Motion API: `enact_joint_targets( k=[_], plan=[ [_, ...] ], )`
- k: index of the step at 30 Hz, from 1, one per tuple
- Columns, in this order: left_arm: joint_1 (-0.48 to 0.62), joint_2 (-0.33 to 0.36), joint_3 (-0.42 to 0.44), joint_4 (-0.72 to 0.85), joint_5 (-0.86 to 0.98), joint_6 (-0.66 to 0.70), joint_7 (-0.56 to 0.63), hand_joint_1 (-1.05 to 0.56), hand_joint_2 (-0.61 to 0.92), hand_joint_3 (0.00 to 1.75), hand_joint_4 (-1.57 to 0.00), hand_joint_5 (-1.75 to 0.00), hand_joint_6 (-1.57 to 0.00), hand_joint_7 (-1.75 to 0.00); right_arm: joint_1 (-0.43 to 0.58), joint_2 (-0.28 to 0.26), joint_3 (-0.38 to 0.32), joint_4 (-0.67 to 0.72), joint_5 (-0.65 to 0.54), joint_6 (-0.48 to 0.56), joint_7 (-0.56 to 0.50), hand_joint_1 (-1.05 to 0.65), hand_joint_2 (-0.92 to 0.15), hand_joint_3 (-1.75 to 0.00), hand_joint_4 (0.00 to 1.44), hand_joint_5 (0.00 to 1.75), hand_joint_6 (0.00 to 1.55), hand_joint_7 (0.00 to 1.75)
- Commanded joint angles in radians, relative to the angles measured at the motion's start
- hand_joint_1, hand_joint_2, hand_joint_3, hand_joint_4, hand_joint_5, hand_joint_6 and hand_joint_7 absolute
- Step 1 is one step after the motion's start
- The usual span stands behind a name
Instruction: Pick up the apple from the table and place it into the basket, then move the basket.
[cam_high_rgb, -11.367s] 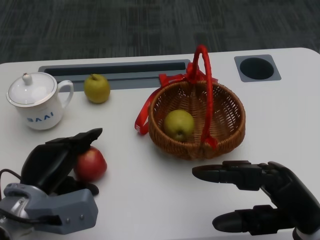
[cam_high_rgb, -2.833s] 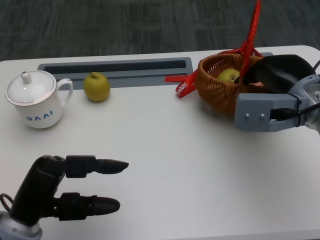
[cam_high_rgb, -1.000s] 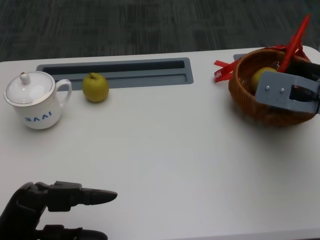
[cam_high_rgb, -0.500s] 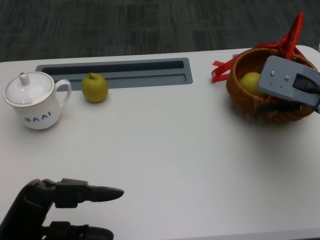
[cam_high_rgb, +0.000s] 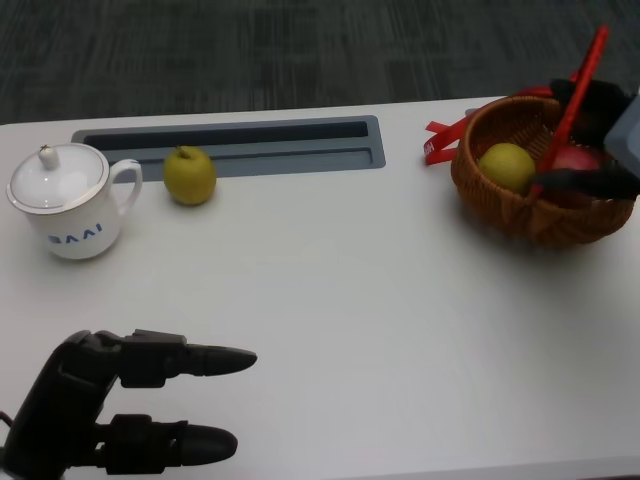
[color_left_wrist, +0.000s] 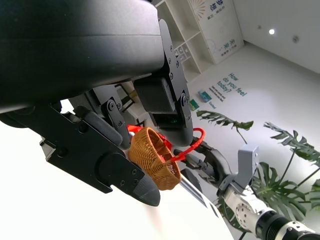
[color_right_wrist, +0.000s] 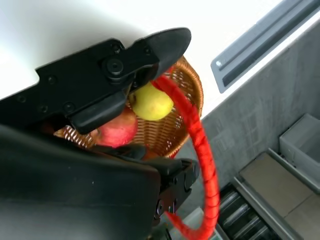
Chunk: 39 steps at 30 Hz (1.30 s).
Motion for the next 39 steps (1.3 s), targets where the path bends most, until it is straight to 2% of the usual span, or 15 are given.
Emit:
enact_joint_targets(
  k=[1,5,9,16,20,25,30,34,39],
  plan=[
    [-0.017,0.003,-0.001,0.022,0.003,-0.005,0.011,-0.47,0.71,0.0,-1.13,0.0,-1.05,0.0,0.054,-0.003,-0.094,-0.023,0.111,-0.062,0.046,-0.86,-0.8,0.0,0.24,0.0,0.19,0.0],
    [-0.032,0.001,-0.004,0.035,0.001,-0.007,0.009,-0.47,0.71,0.0,-1.13,0.0,-1.06,-0.01,0.114,0.023,-0.183,-0.048,0.221,-0.121,0.092,-0.87,-0.81,0.0,0.24,0.01,0.16,0.0],
    [-0.043,0.0,-0.006,0.041,0.0,-0.008,0.01,-0.49,0.71,0.0,-1.14,-0.01,-1.07,-0.01,0.172,0.037,-0.246,-0.09,0.311,-0.176,0.152,-0.81,-0.82,0.0,0.25,0.01,0.15,0.0],
    [-0.059,0.003,-0.005,0.053,0.0,-0.017,0.01,-0.49,0.71,0.0,-1.14,-0.01,-1.07,-0.01,0.294,0.055,-0.293,-0.218,0.411,-0.275,0.273,-0.74,-0.78,0.0,0.27,0.02,0.2,0.03],
    [-0.074,0.006,-0.006,0.065,-0.004,-0.024,0.007,-0.5,0.71,0.0,-1.15,-0.01,-1.08,-0.01,0.4,0.079,-0.28,-0.344,0.396,-0.358,0.238,-0.68,-0.78,0.0,0.36,0.04,0.27,0.04],
    [-0.081,0.01,-0.006,0.066,-0.004,-0.022,0.007,-0.51,0.71,0.0,-1.15,-0.01,-1.07,0.0,0.542,0.12,-0.249,-0.514,0.273,-0.481,0.07,-0.54,-0.78,0.0,0.48,0.05,0.39,0.04],
    [-0.086,0.012,-0.007,0.073,-0.006,-0.029,0.005,-0.51,0.71,0.0,-1.14,0.0,-1.07,0.0,0.65,0.181,-0.219,-0.641,0.189,-0.59,-0.044,-0.44,-0.77,0.0,0.59,0.06,0.48,0.05],
    [-0.086,0.014,-0.007,0.072,-0.011,-0.025,0.004,-0.51,0.71,0.0,-1.14,0.0,-1.07,0.0,0.711,0.21,-0.169,-0.719,0.196,-0.634,-0.053,-0.39,-0.76,0.0,0.65,0.06,0.53,0.04],
    [-0.087,0.015,-0.008,0.075,-0.015,-0.026,0.002,-0.5,0.71,0.0,-1.12,0.0,-1.05,0.0,0.757,0.218,-0.106,-0.785,0.236,-0.628,-0.03,-0.39,-0.74,0.0,0.7,0.05,0.57,0.03]
  ],
)
